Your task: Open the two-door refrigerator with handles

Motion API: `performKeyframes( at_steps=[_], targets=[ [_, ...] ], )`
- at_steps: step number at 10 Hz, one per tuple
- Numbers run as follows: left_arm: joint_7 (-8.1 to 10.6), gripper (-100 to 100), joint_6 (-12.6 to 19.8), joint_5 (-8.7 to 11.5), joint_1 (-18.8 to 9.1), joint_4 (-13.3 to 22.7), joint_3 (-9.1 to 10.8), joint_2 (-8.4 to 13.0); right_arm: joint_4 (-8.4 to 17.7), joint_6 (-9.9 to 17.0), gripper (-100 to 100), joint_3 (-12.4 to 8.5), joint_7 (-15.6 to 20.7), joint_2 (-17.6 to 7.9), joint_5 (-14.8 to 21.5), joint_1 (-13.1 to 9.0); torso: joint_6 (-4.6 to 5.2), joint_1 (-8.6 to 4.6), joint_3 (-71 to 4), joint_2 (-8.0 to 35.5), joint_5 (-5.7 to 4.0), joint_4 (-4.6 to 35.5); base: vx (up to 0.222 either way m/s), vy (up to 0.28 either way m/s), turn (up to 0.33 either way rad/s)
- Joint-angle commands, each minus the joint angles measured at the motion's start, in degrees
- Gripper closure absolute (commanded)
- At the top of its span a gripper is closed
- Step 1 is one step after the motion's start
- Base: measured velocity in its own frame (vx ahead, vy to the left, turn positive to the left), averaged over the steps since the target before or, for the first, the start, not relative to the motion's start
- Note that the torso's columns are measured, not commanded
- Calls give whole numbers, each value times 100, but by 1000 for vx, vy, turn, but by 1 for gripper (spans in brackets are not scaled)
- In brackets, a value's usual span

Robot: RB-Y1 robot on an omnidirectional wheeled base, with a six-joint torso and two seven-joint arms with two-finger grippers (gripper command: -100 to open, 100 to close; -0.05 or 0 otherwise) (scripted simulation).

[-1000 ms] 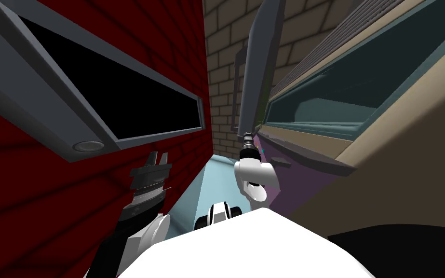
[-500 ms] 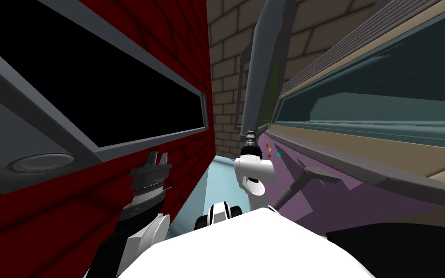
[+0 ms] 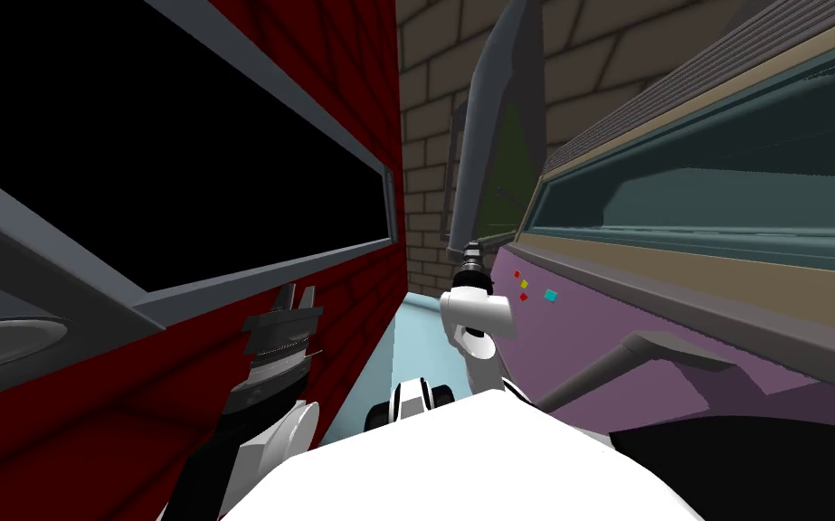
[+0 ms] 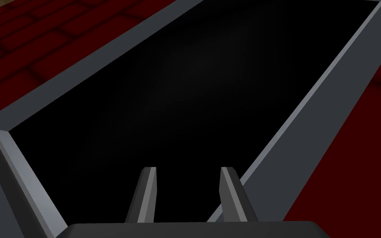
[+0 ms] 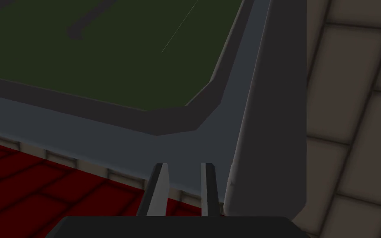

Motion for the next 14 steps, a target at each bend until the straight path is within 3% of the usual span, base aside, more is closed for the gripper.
performKeyframes(
  at_steps=[1,4,6,14],
  targets=[
    [0,0,0,0,0,0,0,0,94,-73,-100,-59,-38,-459,-14,-75,-1,15,-10,-15,4,-5,33,9,-38],
    [0,0,0,0,1,0,0,0,174,-202,-100,-188,-101,-823,-58,-251,-2,54,-29,-46,17,-14,54,26,-55],
    [0,0,0,0,1,-1,0,0,231,-432,-100,-409,-213,-1039,-143,-556,-2,55,-34,-54,17,-16,132,66,-125],
    [0,0,0,0,1,-1,0,0,385,-1213,-100,-1109,-570,-1028,-436,-1533,-3,48,-21,-32,15,-10,124,81,-112]
  ],
)
